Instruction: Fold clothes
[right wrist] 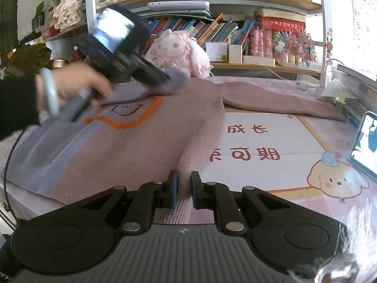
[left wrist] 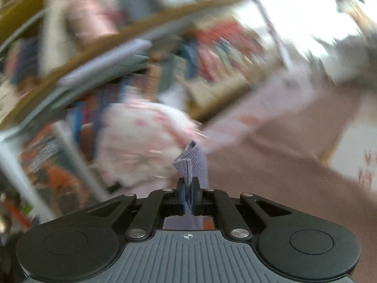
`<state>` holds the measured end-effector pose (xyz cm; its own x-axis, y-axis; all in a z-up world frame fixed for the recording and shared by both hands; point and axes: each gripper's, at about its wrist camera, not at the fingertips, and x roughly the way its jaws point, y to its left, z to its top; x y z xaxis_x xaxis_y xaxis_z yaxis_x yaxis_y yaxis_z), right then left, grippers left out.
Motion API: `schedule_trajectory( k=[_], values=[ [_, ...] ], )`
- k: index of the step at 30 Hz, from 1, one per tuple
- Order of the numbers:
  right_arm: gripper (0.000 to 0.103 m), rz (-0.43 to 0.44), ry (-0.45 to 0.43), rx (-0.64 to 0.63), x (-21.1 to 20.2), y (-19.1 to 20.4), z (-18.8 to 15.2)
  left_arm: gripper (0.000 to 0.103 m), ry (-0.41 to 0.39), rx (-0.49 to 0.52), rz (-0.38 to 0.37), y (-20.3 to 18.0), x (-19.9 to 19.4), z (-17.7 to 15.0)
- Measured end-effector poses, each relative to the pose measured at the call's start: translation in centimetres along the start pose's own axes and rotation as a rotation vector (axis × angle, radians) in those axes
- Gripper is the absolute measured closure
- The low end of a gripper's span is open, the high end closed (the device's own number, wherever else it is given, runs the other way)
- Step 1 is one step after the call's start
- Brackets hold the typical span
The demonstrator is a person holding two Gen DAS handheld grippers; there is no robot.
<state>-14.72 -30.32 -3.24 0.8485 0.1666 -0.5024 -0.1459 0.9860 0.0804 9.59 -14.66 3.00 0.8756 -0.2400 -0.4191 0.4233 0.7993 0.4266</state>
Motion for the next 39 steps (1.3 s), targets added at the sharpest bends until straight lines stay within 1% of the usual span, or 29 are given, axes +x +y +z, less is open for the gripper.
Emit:
schedule_trajectory(
  k=[2, 4, 7, 9, 10, 13, 16, 18, 20, 22, 24, 25, 26, 28, 29, 30, 32, 34, 36, 37, 39],
  values=[
    [0.092, -0.008, -0.001, -0.012, 0.0, 0.2, 0.0, 0.099, -0.033, -0.106, 0.02, 5.0, -2.9, -0.5],
    [0.092, -0.015, 0.0, -0.021, 0.0, 0.3, 0.0, 0.098, -0.044, -0.192, 0.059, 9.6, -5.3, -1.7],
    [0.092, -0.021, 0.001, -0.022, 0.0, 0.4, 0.0, 0.098, -0.029, -0.331, 0.151, 16.1, -8.8, -4.3],
    [0.092, -0.026, 0.002, -0.027, 0.0, 0.6, 0.1, 0.098, -0.019, -0.431, 0.226, 20.1, -11.5, -6.4],
    [0.092, -0.029, 0.004, -0.031, 0.0, 0.7, 0.1, 0.099, -0.015, -0.471, 0.282, 22.0, -13.0, -7.7],
    [0.092, -0.037, 0.011, -0.042, 0.1, 0.8, 0.2, 0.099, 0.012, -0.549, 0.416, 26.0, -16.4, -10.9],
    [0.092, -0.051, 0.019, -0.05, 0.2, 1.1, 0.4, 0.098, 0.043, -0.623, 0.461, 28.3, -18.0, -13.8],
    [0.092, -0.06, 0.025, -0.056, 0.2, 1.3, 0.5, 0.098, 0.074, -0.631, 0.491, 29.2, -18.1, -15.4],
    [0.092, -0.07, 0.029, -0.063, 0.2, 1.5, 0.5, 0.097, 0.115, -0.639, 0.491, 29.4, -17.6, -16.8],
    [0.092, -0.078, 0.034, -0.071, 0.3, 1.7, 0.6, 0.094, 0.171, -0.654, 0.468, 29.6, -16.5, -18.2],
    [0.092, -0.084, 0.04, -0.077, 0.3, 1.8, 0.7, 0.087, 0.211, -0.647, 0.469, 29.4, -15.9, -19.2],
    [0.092, -0.087, 0.042, -0.079, 0.4, 1.8, 0.7, 0.077, 0.221, -0.647, 0.476, 29.3, -15.8, -19.6],
    [0.092, -0.089, 0.043, -0.082, 0.4, 1.9, 0.7, 0.065, 0.213, -0.653, 0.488, 28.9, -16.2, -19.9],
    [0.092, -0.094, 0.045, -0.086, 0.4, 2.0, 0.8, 0.056, 0.196, -0.664, 0.511, 28.1, -17.1, -20.4],
    [0.092, -0.095, 0.046, -0.087, 0.4, 2.0, 0.8, 0.056, 0.179, -0.661, 0.506, 27.5, -17.9, -20.4],
    [0.092, -0.094, 0.046, -0.086, 0.4, 2.0, 0.8, 0.056, 0.162, -0.651, 0.473, 26.7, -18.6, -20.3],
    [0.092, -0.093, 0.046, -0.086, 0.4, 2.0, 0.8, 0.056, 0.149, -0.625, 0.354, 24.5, -19.9, -20.0],
    [0.092, -0.092, 0.046, -0.086, 0.4, 2.0, 0.8, 0.056, 0.15, -0.611, 0.195, 21.5, -20.7, -19.7],
    [0.092, -0.087, 0.045, -0.081, 0.4, 1.9, 0.8, 0.056, 0.173, -0.611, 0.061, 18.7, -21.0, -19.7],
    [0.092, -0.084, 0.046, -0.076, 0.3, 1.8, 0.8, 0.056, 0.194, -0.609, 0.002, 17.1, -20.9, -19.7],
    [0.092, -0.077, 0.047, -0.067, 0.3, 1.6, 0.9, 0.056, 0.217, -0.615, -0.071, 14.7, -20.6, -19.8]
  ],
)
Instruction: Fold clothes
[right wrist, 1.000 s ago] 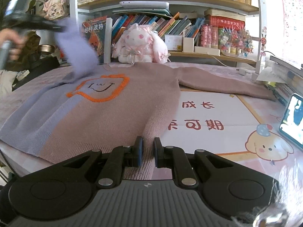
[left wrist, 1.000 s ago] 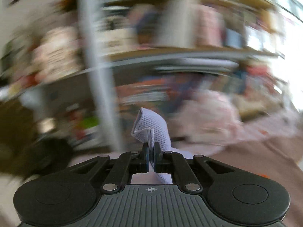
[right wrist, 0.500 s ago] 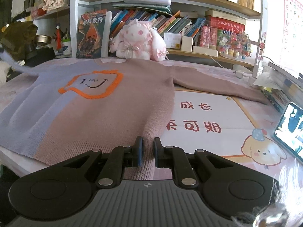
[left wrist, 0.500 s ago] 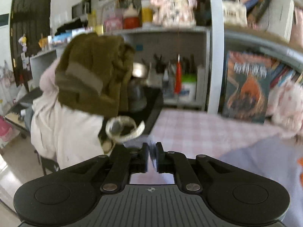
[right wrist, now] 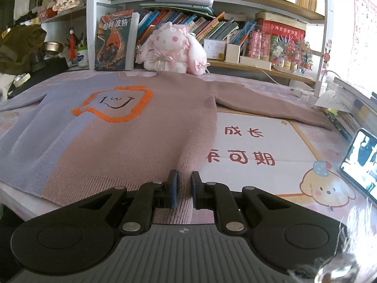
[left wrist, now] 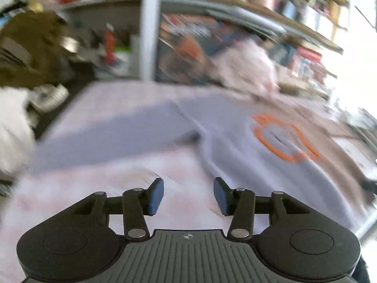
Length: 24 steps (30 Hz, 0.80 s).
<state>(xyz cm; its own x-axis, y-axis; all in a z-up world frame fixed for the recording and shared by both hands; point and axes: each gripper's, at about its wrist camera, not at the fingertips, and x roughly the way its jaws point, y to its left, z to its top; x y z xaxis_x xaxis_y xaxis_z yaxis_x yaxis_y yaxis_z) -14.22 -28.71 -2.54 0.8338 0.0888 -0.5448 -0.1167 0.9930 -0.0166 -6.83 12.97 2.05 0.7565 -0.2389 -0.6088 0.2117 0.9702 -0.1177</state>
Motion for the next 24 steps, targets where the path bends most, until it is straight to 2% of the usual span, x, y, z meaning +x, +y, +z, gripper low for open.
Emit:
schedule_trajectory(
  k=[4, 7, 9, 11, 16, 24],
  values=[
    [0.092, 0.015, 0.005, 0.013, -0.1, -0.3, 0.0, 0.055, 0.037, -0.006, -0.054, -1.9, 1.7, -0.6],
    [0.092, 0.024, 0.006, 0.023, -0.2, -0.4, -0.1, 0.056, 0.058, -0.014, -0.032, -1.8, 3.2, -0.1],
    [0.092, 0.03, 0.005, 0.03, -0.4, -0.6, -0.1, 0.064, 0.064, -0.01, -0.019, -1.8, 4.0, 0.2],
    [0.092, 0.035, 0.004, 0.037, -0.5, -0.7, -0.2, 0.096, 0.069, 0.003, -0.02, -2.0, 4.6, 0.3],
    [0.092, 0.039, -0.003, 0.056, -0.6, -0.7, -0.3, 0.099, 0.063, 0.019, -0.044, -2.2, 5.5, 0.8],
    [0.092, 0.049, 0.003, 0.039, 0.7, -0.1, 0.5, 0.099, 0.038, -0.006, 0.014, -1.6, 8.3, 2.9]
  ],
)
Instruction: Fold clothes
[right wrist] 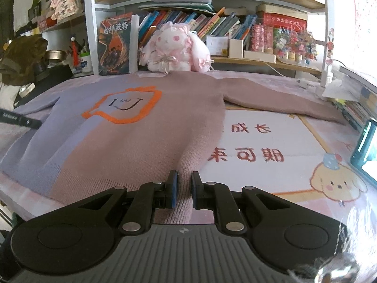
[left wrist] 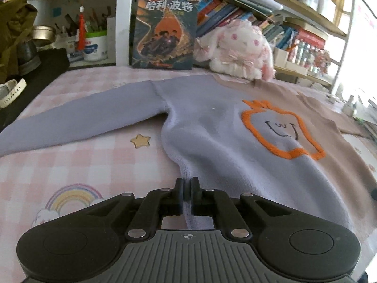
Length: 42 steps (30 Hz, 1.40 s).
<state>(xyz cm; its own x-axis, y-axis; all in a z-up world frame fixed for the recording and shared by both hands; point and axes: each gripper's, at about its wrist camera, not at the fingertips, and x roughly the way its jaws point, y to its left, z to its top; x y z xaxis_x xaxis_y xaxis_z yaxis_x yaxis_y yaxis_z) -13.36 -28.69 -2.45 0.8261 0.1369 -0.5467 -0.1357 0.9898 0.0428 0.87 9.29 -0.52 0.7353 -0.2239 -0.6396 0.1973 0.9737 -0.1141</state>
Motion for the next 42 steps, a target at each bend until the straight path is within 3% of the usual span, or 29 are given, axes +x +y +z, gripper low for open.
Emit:
schedule_trajectory(
  k=[8, 25, 31, 42],
  values=[
    [0.092, -0.039, -0.002, 0.043, 1.4, -2.0, 0.8, 0.099, 0.001, 0.007, -0.035, -0.8, -0.7, -0.6],
    [0.092, -0.038, -0.002, 0.045, 1.0, -2.1, 0.6, 0.095, -0.001, -0.008, -0.042, -0.4, -1.5, -1.1],
    [0.092, -0.049, -0.005, 0.048, 1.0, -1.9, 0.6, 0.098, -0.01, -0.03, -0.069, 0.1, -1.6, -1.5],
    [0.092, -0.043, -0.002, 0.039, 1.2, -1.8, 0.6, 0.095, -0.022, -0.023, -0.043, -0.1, -1.8, -1.7]
  ],
)
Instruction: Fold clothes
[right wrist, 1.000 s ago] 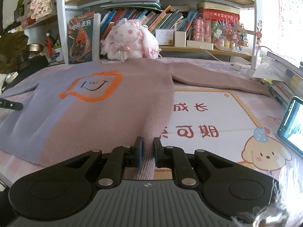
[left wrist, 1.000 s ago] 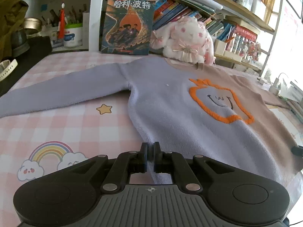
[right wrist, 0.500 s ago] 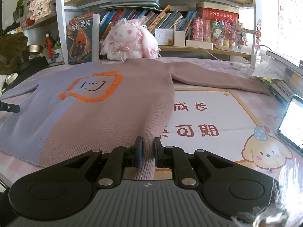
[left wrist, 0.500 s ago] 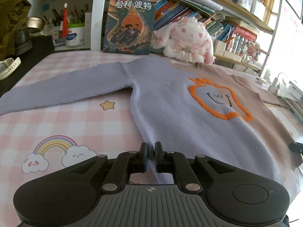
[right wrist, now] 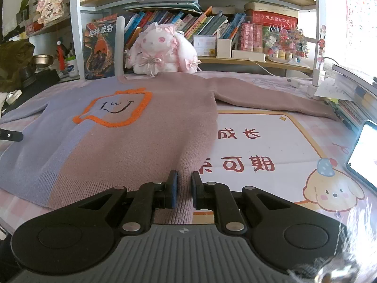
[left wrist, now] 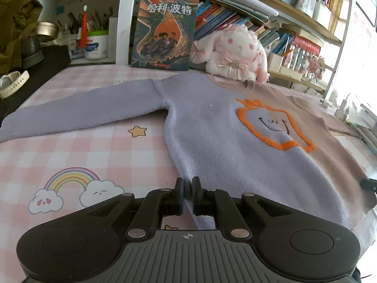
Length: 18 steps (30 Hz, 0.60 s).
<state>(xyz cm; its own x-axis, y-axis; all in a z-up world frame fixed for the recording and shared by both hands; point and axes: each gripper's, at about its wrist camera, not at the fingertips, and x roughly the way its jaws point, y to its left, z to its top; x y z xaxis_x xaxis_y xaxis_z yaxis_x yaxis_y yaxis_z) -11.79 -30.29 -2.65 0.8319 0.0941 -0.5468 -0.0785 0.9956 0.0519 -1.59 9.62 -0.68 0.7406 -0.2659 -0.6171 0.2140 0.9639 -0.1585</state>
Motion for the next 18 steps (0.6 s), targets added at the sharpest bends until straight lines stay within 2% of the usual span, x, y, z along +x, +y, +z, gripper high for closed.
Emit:
schedule_trajectory(
  k=[5, 7, 13, 16, 18],
  values=[
    [0.086, -0.009, -0.002, 0.008, -0.3, 0.1, -0.1, 0.092, -0.033, -0.013, -0.007, 0.3, -1.7, -0.3],
    [0.075, -0.008, -0.006, 0.012, -0.5, 0.1, -0.1, 0.084, -0.045, -0.023, -0.008, 0.6, -2.4, -0.5],
    [0.058, -0.002, -0.049, -0.005, -1.9, 0.6, 0.5, 0.067, -0.073, -0.085, 0.009, 2.1, -4.4, -1.1],
    [0.048, 0.002, -0.078, -0.009, -2.8, 1.0, 1.0, 0.053, -0.089, -0.11, 0.026, 2.6, -5.2, -1.4],
    [0.041, 0.009, -0.091, -0.012, -3.2, 1.3, 1.4, 0.047, -0.105, -0.122, 0.039, 3.0, -5.8, -1.6]
  ],
)
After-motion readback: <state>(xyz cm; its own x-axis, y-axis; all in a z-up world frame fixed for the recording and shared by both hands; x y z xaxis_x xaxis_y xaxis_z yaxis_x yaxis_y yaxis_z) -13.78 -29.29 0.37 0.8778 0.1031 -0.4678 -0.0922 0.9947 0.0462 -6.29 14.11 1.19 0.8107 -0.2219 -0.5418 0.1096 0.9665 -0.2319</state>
